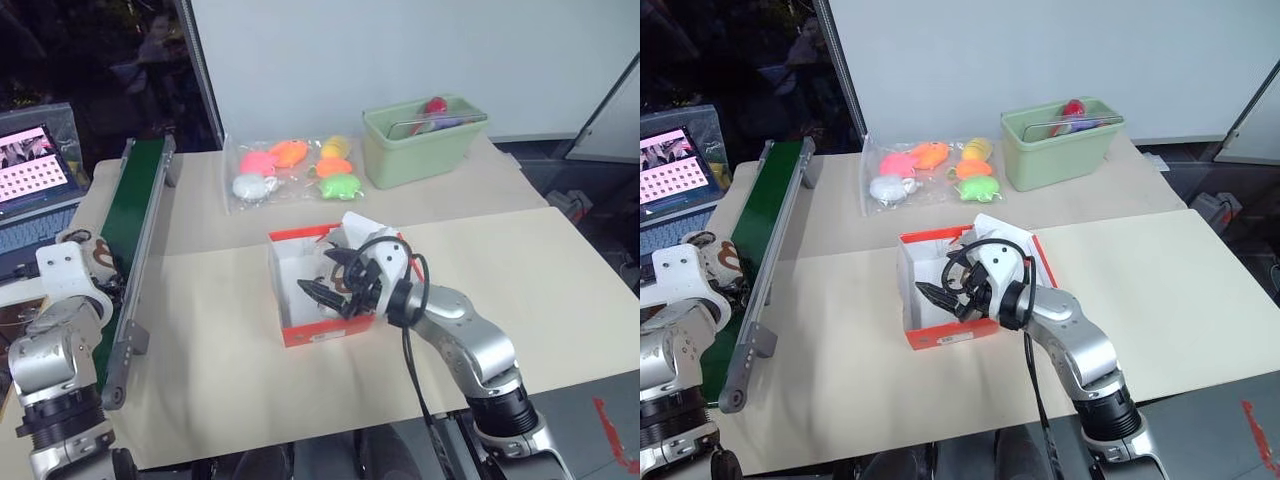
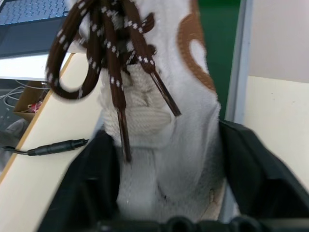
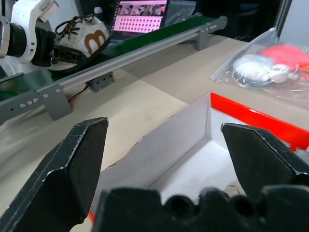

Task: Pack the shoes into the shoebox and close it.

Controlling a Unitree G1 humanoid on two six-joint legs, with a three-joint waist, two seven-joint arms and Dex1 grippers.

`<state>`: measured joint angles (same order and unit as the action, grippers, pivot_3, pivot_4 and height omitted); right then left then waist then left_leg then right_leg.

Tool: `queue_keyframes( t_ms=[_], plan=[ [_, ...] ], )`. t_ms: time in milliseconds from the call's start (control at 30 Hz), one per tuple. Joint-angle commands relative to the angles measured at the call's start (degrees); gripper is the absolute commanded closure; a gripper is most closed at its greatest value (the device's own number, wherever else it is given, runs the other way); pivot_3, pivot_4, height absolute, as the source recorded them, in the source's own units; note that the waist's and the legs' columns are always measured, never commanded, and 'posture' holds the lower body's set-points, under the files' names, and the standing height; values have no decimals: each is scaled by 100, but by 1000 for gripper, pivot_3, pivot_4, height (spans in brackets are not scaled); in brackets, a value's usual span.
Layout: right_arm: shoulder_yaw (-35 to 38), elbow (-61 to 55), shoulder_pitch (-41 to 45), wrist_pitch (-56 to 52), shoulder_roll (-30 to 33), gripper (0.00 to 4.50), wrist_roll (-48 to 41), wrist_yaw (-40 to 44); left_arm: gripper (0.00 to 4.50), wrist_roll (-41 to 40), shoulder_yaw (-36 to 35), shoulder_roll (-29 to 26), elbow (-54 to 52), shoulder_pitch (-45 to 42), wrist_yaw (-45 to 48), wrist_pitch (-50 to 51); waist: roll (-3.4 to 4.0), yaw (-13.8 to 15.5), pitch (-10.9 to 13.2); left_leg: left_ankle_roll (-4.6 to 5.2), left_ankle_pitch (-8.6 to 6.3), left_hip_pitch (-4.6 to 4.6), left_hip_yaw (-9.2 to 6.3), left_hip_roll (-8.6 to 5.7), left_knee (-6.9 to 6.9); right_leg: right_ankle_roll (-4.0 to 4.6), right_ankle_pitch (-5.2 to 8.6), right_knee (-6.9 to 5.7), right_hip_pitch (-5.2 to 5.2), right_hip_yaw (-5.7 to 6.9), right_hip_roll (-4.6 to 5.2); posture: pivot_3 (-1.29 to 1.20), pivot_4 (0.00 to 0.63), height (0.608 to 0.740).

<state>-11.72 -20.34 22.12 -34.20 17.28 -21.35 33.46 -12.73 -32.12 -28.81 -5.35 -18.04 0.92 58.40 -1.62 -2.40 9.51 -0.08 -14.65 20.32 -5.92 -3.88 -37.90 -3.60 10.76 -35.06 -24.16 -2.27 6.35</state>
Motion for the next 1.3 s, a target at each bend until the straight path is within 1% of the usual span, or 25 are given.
queue_keyframes(
  t_ms=[33,167,300,400,500,567,667,733,800,867,900,933,1000,1133,1200,1300],
  plan=[
    [152,-101,149,38,-32,0,-68,-28,2763,11,-69,-5,221,-55,-57,106,0,0,0,0,0,-1,0,2,1,2,-1,0,0,0,-2,0,150,740],
    [197,-93,168,34,-33,0,-67,-44,2763,16,-61,-3,259,-95,-84,128,2,3,-1,0,0,-2,2,6,2,19,-11,-1,-2,0,-4,0,150,740],
    [206,-97,165,19,-20,0,-42,-76,2763,97,78,-11,236,-95,-109,27,3,6,-2,-1,0,-2,4,8,2,18,-11,-1,-1,0,-5,0,150,740],
    [197,-110,157,-6,8,0,-31,-93,2763,304,215,-24,87,-72,-275,-301,4,13,-2,-1,1,-2,4,9,2,18,-11,0,-1,0,-6,0,150,740],
    [194,-85,180,-18,17,0,-23,-119,2763,609,434,-56,-216,-114,-488,-895,-1,11,1,-2,0,2,4,12,3,19,-12,3,-5,0,-7,0,150,740],
    [203,-29,226,-16,11,0,-20,-130,2763,911,750,-143,-451,-153,-586,-1428,-14,18,8,-8,-3,13,4,14,2,29,-18,6,-13,0,-9,0,150,740],
    [253,93,342,-57,-75,0,-74,-189,2763,1542,1578,-305,-1053,-300,-644,-2248,-32,56,13,-11,-5,46,3,16,2,32,-20,11,-40,0,-8,0,150,740],
    [380,206,472,-167,-234,0,-227,-288,2763,1683,1977,-133,-1405,-496,-643,-2620,-36,127,12,-18,-1,91,1,15,1,40,-25,9,-85,0,-4,0,150,740],
    [542,332,614,-336,-418,0,-362,-438,2763,1565,2340,142,-1681,-681,-449,-2978,-36,160,12,-20,1,111,2,14,0,44,-28,8,-109,0,0,0,150,740],
    [767,459,756,-601,-629,0,-585,-644,2763,210,2284,901,-1959,-693,238,-2651,-35,166,12,-19,0,117,2,14,0,44,-28,10,-110,0,1,0,150,740],
    [888,516,822,-730,-734,0,-697,-745,2763,-406,2226,1159,-2090,-631,582,-2359,-35,164,11,-16,-1,117,4,14,0,44,-28,11,-108,-1,5,0,150,740],
    [1081,584,907,-956,-886,0,-931,-878,2763,-937,2168,1320,-2273,-496,894,-2166,-34,151,11,-14,-2,117,5,14,0,44,-28,10,-106,-3,8,0,150,740],
    [1428,664,1046,-1346,-1151,0,-1360,-1106,2763,-1560,2084,1414,-2490,-259,1222,-1719,-33,58,12,-11,-3,117,11,16,-3,46,-29,5,-112,-6,-3,0,150,740],
    [2235,835,1351,-2103,-1634,0,-2471,-1644,2763,-1596,2325,1155,-2625,32,1515,-1683,-29,-45,14,-11,-3,115,12,45,-2,55,-32,-4,-123,-8,-43,0,150,740],
    [2473,936,1467,-2351,-1731,0,-2787,-1855,2763,-1609,2415,1090,-2642,50,1576,-1687,-27,-31,15,-11,-3,109,19,60,-2,72,-41,-1,-117,-12,-62,0,150,740],
    [2568,1020,1571,-2558,-1727,0,-2973,-2029,2763,-1563,2520,1027,-2641,39,1628,-1750,-26,-11,15,-11,-3,92,23,65,-2,77,-43,7,-98,-12,-68,0,150,740]
  ],
)
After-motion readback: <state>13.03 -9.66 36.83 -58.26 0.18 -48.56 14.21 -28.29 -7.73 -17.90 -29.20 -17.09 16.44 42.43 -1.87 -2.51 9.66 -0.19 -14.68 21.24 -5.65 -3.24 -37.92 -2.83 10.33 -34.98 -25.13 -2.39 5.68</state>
